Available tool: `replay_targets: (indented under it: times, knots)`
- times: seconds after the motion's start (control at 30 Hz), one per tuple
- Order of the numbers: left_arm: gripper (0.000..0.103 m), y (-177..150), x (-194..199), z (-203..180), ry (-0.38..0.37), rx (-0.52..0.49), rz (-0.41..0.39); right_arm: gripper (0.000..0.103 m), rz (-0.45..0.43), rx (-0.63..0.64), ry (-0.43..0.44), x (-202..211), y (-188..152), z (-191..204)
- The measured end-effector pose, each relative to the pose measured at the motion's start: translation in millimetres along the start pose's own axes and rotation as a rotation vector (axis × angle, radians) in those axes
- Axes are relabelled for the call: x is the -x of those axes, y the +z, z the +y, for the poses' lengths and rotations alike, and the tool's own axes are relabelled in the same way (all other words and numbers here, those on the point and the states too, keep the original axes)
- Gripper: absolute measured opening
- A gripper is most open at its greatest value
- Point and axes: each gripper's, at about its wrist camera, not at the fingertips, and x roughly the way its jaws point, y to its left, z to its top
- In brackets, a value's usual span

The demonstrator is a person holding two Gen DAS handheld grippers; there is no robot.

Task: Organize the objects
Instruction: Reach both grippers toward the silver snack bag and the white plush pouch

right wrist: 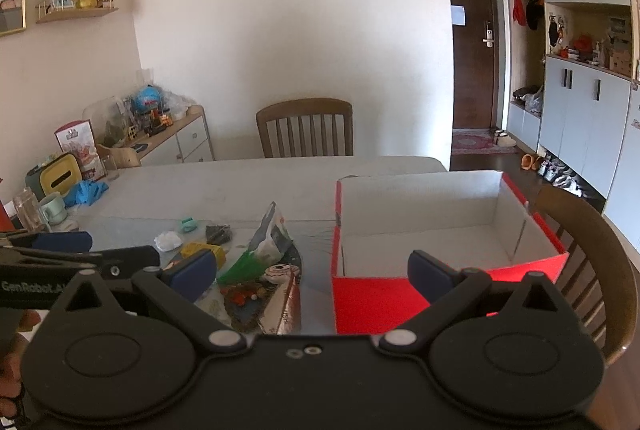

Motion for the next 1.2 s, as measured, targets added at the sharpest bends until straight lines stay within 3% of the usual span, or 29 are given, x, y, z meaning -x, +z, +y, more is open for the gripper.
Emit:
replay_targets:
  times: [0.43, 0.67, 0.9, 1.2]
  knots:
    - [0.103, -6.9, -74.7, 61.5, 0.066, -0.042, 0.084, 0.098, 0.173, 0.003, -0.008, -72.9, -11.2, 24.2]
    - [0.103, -17.8, -119.8, 87.8, 0.093, -0.087, 0.156, 0.09, 0.272, -0.01, 0.009, -109.9, -20.7, 35.5]
    - [0.103, -25.6, -152.7, 104.4, 0.029, -0.1, 0.21, 0.081, 0.361, 0.017, -0.006, -142.1, -33.9, 47.8]
    - [0.1, -31.8, -177.9, 100.4, -0.019, -0.204, 0.233, 0.073, 0.425, -0.005, -0.056, -167.8, -45.7, 48.4]
